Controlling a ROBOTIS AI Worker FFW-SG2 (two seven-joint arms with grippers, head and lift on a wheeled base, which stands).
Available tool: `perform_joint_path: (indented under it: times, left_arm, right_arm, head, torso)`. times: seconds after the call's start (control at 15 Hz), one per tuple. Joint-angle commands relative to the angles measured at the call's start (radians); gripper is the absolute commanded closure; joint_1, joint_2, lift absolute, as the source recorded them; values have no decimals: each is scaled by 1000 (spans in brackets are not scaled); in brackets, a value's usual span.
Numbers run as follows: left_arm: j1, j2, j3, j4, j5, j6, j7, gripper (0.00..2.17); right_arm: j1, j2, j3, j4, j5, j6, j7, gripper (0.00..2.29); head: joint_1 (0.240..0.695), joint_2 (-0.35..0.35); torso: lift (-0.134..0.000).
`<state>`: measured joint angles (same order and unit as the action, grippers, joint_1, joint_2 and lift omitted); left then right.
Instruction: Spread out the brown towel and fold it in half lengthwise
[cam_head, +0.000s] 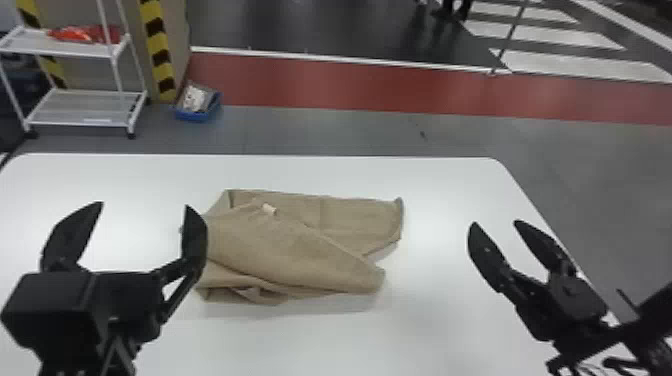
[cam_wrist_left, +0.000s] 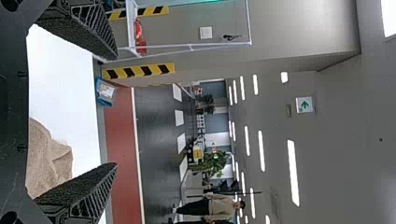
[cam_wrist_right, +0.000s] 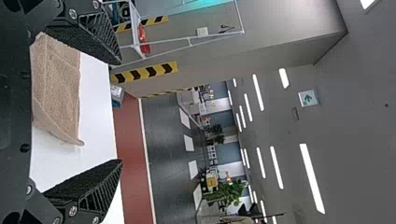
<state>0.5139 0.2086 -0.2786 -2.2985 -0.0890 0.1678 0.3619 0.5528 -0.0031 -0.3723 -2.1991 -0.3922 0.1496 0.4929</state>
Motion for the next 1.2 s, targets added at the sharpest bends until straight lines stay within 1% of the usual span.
perform_joint_path:
  times: [0.0,0.47,0.67,0.8,0.93,1.07,1.13]
  left_arm:
    - [0,0,-1,1,0,-9,2,76]
    - [3,0,-1,-1,0,-18,2,80]
    - [3,3,-27,4,-5,-15,-12,80]
    - [-2,0,-59,25,-26,-18,-1,83]
    - [-23,0,-91,71,-32,-27,6,87]
    - [-44,0,-123,119,-34,-27,9,87]
    - [-57,0,-149,139,-46,-24,12,87]
  right_arm:
    - [2,4,-2,-5,-1,0,1,151]
    - [6,4,-4,-10,-11,3,0,151]
    - [-13,4,-20,-5,-11,28,-5,151]
    - [-56,4,-48,27,4,68,-5,151]
    - [-93,4,-63,79,21,111,-5,151]
    - [-114,4,-69,139,52,114,-5,151]
    - [-123,4,-86,167,56,114,-5,151]
  head:
    - [695,-179]
    - [695,-182]
    - [695,-184]
    - [695,-195]
    - [695,-228]
    - [695,-255]
    - [695,-281]
  torso:
    - [-125]
    - [-125]
    - [-125]
    - [-125]
    - [-125]
    - [-125]
    - [-125]
